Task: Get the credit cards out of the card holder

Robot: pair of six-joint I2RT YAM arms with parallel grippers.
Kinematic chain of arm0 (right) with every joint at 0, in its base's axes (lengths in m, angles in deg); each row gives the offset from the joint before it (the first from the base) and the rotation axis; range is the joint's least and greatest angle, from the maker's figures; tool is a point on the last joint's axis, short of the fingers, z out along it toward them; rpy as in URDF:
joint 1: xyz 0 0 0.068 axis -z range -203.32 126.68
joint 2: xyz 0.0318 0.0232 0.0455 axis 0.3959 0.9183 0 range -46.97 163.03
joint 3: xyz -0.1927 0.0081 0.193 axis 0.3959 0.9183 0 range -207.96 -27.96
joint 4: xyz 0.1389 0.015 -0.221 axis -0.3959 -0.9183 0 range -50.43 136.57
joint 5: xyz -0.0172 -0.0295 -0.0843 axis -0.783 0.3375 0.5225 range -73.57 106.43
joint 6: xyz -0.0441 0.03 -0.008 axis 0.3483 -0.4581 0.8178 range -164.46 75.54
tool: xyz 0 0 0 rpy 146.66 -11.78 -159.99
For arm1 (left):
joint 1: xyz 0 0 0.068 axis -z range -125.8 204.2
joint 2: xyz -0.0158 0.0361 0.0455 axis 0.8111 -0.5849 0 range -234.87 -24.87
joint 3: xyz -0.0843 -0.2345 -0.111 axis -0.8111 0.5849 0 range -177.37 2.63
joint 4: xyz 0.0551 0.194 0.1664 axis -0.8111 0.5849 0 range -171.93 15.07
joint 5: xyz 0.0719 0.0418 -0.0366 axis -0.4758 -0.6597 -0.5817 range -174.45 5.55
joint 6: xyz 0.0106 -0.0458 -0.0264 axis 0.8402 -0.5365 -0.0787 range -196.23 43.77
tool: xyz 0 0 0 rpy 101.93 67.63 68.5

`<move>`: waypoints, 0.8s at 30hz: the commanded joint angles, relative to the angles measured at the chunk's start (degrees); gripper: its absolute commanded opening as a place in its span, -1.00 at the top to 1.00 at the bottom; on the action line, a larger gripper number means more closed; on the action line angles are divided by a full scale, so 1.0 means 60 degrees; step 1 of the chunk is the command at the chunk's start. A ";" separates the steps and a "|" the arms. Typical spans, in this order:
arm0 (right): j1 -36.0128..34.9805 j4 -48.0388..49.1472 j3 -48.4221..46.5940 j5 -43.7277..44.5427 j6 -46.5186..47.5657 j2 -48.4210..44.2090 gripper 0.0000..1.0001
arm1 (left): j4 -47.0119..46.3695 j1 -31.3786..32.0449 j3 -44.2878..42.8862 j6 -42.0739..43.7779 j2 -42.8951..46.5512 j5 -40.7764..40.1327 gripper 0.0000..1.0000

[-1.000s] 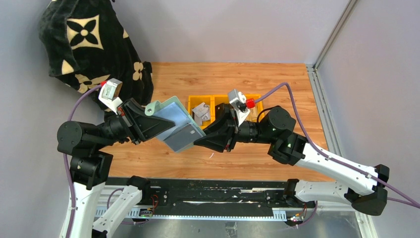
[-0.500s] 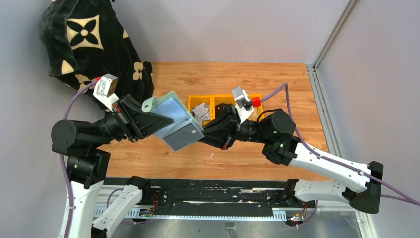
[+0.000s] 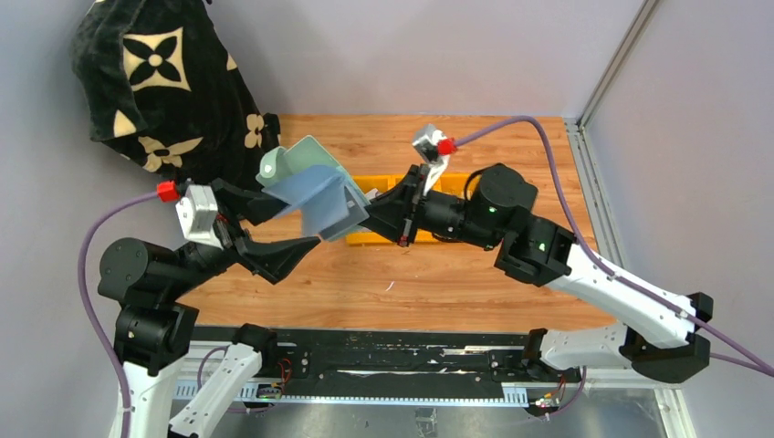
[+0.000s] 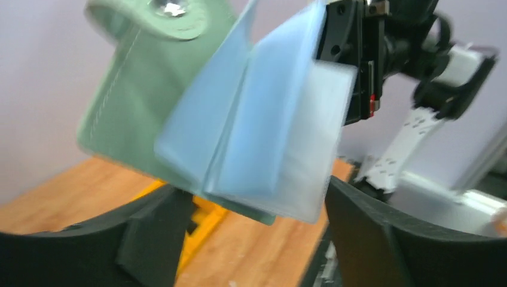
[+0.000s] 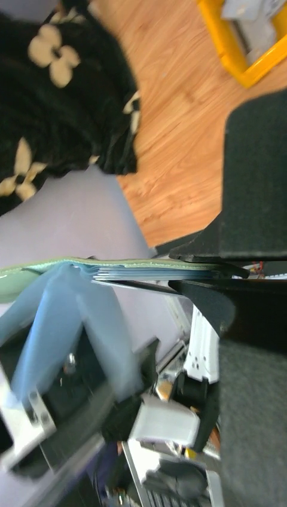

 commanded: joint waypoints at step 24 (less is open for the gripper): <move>-0.2719 -1.2085 -1.0328 0.9349 0.2564 0.7557 1.00 | -0.1841 -0.0008 0.5380 0.4114 0.2324 -0.0794 -1.00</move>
